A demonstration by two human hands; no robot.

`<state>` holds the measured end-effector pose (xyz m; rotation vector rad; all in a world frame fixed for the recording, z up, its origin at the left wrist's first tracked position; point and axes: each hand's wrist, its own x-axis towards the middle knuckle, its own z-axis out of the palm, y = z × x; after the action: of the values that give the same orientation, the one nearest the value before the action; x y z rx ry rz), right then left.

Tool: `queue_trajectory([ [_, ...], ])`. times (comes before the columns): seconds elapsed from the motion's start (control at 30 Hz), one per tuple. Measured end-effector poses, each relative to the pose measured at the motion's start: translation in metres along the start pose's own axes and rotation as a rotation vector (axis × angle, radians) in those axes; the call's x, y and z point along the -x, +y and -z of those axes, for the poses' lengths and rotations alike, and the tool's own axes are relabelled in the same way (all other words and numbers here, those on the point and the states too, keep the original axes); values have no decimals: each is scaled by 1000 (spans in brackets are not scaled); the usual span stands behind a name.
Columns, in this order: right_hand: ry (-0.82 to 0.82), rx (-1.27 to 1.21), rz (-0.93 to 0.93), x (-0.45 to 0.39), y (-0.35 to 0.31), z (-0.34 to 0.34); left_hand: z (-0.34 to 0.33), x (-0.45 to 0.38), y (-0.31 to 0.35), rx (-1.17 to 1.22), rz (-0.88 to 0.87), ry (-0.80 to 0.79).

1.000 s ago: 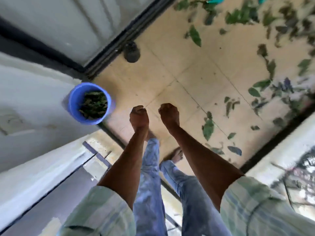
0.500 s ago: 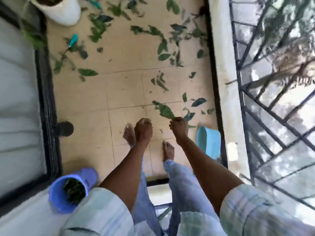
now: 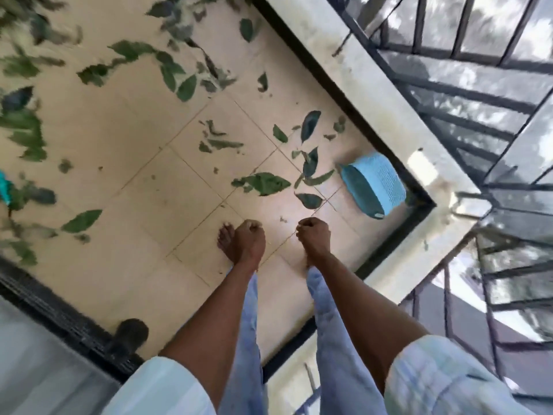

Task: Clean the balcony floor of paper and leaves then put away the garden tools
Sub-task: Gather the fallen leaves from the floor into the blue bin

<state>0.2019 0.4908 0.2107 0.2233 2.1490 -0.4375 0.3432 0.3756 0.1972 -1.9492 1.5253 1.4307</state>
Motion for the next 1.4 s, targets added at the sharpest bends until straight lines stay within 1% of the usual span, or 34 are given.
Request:
queue_trajectory([
  [0.03,-6,-23,29,-12,6,-9,11,21,27,-23,-25,-55],
  [0.1,-22,-29,21,-13,2,-19,14,31,50,-89,-62,-115],
  [0.17,-31,-78,73,-2,-13,-15,7,28,65,-150,-87,-130],
  [0.27,-7,-111,124,-16,-17,-13,-13,10,70,-195,-140,-161],
  [0.33,10,-102,143,-37,-8,-13,-32,-7,71,-237,-194,-178],
  [0.43,52,-74,134,-78,14,-15,-63,-40,60,-246,-220,-213],
  [0.53,100,-64,115,-135,41,-30,-99,-81,41,-157,-194,-241],
  [0.63,147,-69,132,-186,60,-46,-128,-110,27,31,-101,-257],
  [0.73,230,-110,179,-230,67,-64,-153,-134,19,212,-23,-276],
  [0.8,257,-77,185,-251,65,-79,-163,-146,16,283,3,-283],
  [0.83,264,-40,183,-258,64,-86,-168,-151,15,293,10,-285],
  [0.9,301,137,234,-267,67,-99,-174,-160,14,297,17,-296],
  [0.97,339,288,371,-270,74,-107,-175,-165,12,288,19,-307],
  [1.0,333,292,422,-270,78,-109,-173,-168,12,281,21,-312],
  [1.03,322,258,427,-269,82,-109,-171,-169,12,280,30,-321],
  [1.07,303,170,366,-267,83,-106,-168,-169,13,294,50,-330],
  [1.13,241,-137,179,-255,74,-97,-160,-165,19,363,107,-357],
  [1.17,200,-300,123,-246,66,-91,-157,-162,22,400,144,-388],
  [1.23,108,-543,103,-216,45,-79,-150,-152,32,480,223,-492],
  [1.27,58,-612,112,-201,36,-77,-148,-146,38,519,253,-545],
  [1.33,-1,-596,146,-174,19,-72,-144,-135,53,605,271,-609],
  [1.37,-40,-554,166,-166,11,-68,-142,-131,61,606,249,-589],
  [1.4,-111,-527,179,-164,3,-61,-140,-128,68,590,227,-538],
])
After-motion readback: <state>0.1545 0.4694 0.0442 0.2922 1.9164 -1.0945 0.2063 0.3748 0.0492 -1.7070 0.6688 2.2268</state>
